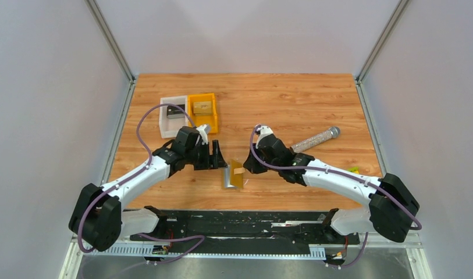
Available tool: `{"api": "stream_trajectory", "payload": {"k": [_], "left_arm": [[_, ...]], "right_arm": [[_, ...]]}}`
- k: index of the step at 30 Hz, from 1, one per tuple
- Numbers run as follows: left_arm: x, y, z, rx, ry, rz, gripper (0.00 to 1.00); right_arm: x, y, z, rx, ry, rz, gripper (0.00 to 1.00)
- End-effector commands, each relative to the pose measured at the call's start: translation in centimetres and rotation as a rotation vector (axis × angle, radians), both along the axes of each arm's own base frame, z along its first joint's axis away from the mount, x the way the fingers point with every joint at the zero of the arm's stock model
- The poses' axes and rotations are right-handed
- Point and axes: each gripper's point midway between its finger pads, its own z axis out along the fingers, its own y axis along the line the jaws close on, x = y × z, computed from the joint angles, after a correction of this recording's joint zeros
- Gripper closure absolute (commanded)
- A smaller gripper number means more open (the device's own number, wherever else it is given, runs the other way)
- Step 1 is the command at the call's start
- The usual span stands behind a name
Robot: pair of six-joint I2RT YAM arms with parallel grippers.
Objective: Take the credit cards out of the card holder
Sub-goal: Open the card holder at the center of the board.
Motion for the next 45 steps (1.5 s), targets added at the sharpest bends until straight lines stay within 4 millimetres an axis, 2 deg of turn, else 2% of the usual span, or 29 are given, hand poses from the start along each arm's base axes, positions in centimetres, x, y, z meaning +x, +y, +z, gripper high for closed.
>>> {"api": "stream_trajectory", "payload": {"k": [1, 7, 14, 24, 31, 39, 45], "left_arm": [[0.4, 0.0, 0.0, 0.006, -0.032, 0.004, 0.22], [0.4, 0.5, -1.2, 0.042, -0.009, 0.020, 0.30], [0.5, -1.4, -1.3, -0.032, -0.007, -0.035, 0.32], [0.9, -2.9, -2.5, -0.098, -0.010, -0.057, 0.31], [1.2, -4.8, -2.3, -0.155, -0.013, -0.101, 0.33], [0.2, -6.5, -2.8, -0.175, 0.008, -0.154, 0.35], [-0.5, -7.9, -1.6, -0.217, -0.009, -0.189, 0.36]], "right_arm": [[0.6, -3.2, -2.0, -0.046, 0.035, -0.112, 1.00], [0.0, -6.6, -5.5, -0.126, 0.111, -0.201, 1.00], [-0.4, -7.2, -7.1, -0.160, 0.144, -0.217, 1.00], [-0.5, -7.2, -7.1, -0.150, 0.151, -0.220, 1.00], [-0.5, -7.2, -7.0, -0.140, 0.148, -0.222, 0.99], [-0.4, -7.1, -6.5, -0.128, 0.137, -0.224, 0.99], [-0.4, -7.0, -6.6, -0.134, 0.140, -0.220, 0.93]]}}
